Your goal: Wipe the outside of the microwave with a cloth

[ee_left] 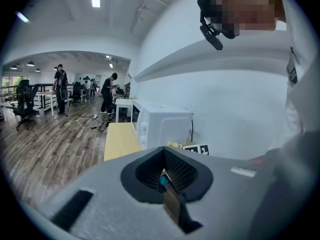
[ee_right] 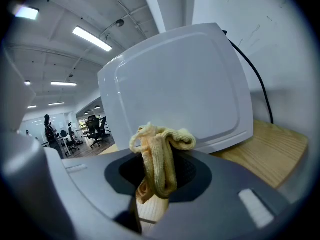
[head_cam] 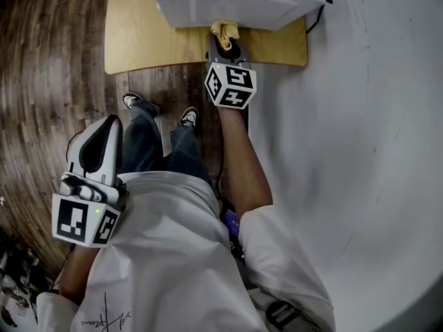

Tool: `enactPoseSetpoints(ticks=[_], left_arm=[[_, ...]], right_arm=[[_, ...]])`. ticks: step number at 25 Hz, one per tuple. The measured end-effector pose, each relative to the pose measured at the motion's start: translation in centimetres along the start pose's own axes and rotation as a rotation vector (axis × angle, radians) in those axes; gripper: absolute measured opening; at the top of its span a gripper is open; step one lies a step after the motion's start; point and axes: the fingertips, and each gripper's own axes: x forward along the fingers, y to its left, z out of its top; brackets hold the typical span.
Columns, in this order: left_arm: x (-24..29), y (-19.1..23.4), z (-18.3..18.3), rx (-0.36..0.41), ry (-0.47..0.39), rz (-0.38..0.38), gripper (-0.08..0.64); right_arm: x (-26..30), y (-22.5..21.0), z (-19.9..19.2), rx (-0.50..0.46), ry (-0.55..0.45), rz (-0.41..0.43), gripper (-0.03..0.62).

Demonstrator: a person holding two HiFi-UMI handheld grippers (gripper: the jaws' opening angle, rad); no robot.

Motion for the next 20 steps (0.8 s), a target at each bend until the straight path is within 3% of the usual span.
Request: enactPoseSetpoints(ticks=[20], left_arm=[[-0.5, 1.9, -0.2, -0.017, 0.02, 0.025, -0.008]], right_arm=[[1.7, 5.1, -1.2, 0.0, 0.025, 0.005, 0.115]])
